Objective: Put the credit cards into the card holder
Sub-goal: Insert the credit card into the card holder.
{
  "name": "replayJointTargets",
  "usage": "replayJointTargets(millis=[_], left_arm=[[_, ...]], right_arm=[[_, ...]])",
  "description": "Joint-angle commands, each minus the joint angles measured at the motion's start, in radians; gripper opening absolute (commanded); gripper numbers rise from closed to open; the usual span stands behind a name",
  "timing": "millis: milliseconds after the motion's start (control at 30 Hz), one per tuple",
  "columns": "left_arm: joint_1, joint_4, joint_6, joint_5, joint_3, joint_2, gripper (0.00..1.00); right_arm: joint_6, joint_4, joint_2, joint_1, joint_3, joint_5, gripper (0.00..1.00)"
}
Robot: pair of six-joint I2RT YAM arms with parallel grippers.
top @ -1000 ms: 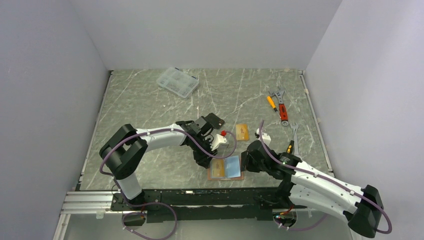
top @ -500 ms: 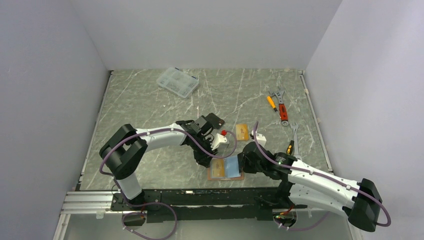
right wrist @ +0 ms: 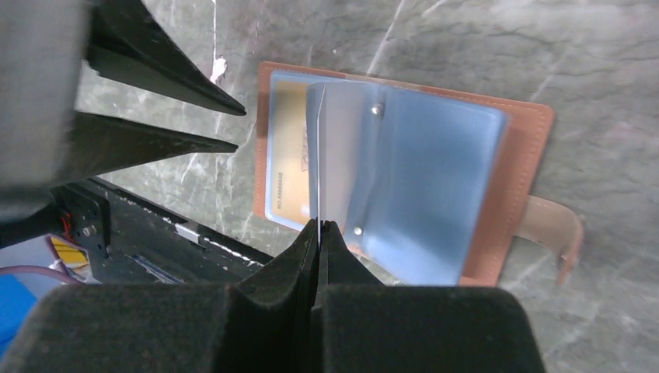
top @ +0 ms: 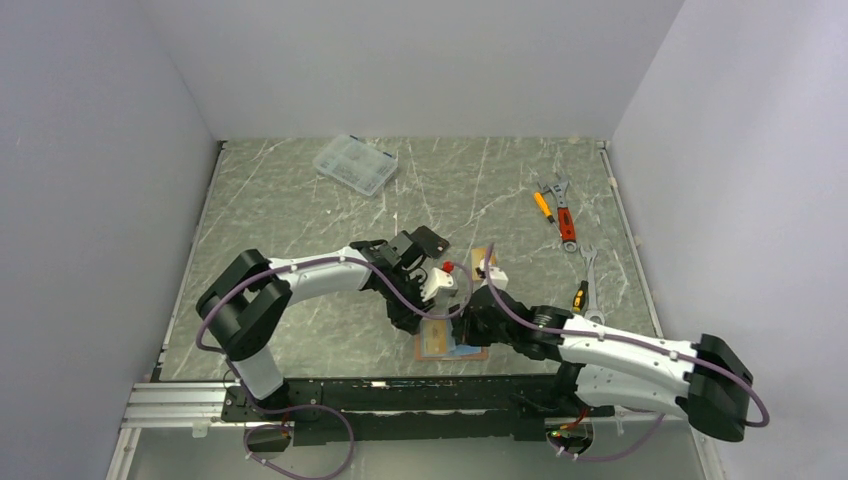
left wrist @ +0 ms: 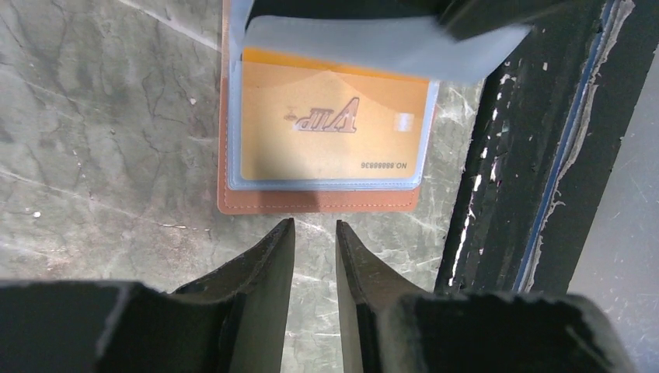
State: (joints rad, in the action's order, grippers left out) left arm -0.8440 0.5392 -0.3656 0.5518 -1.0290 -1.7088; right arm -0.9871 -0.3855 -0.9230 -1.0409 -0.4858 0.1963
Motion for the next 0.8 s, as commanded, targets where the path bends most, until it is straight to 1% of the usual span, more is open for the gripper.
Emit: replayJointTargets(millis=[0,100,267,467,500,633,767], left_arm=[[-0.004,-0.015,-0.099,0.023,0.015,0.099,0.32],[-0.004,-0.019,-0.165,0.021,0.030,0.150,0.32],[-0.012,-0.033,-0.267,0.052,0.051,0.230,0.33],[-0.049,-0.027,-0.309,0.062,0.029,0.218,0.34],[-0.054,-0.032,-0.311,0.066,0.031,0.211,0.34],[-0.064,-0.062,-0.311,0.075,0.045,0.186,0.34],[-0.064,-0.058,-0.323,0.064,0.043,0.176,0.34]], right_arm=[[0.038,0.168,-0.101,-0.005,0.000,-0.072,0.00],[0.054,0.215,-0.155,-0.003,0.006,-0.098,0.00],[0.062,0.299,-0.197,0.019,0.036,-0.143,0.00],[0.093,0.373,-0.266,0.043,0.029,-0.190,0.00],[0.097,0.379,-0.269,0.048,0.029,-0.216,0.00],[0.103,0.462,-0.253,0.078,0.056,-0.285,0.00],[0.099,0.490,-0.213,0.125,0.083,-0.343,0.00]])
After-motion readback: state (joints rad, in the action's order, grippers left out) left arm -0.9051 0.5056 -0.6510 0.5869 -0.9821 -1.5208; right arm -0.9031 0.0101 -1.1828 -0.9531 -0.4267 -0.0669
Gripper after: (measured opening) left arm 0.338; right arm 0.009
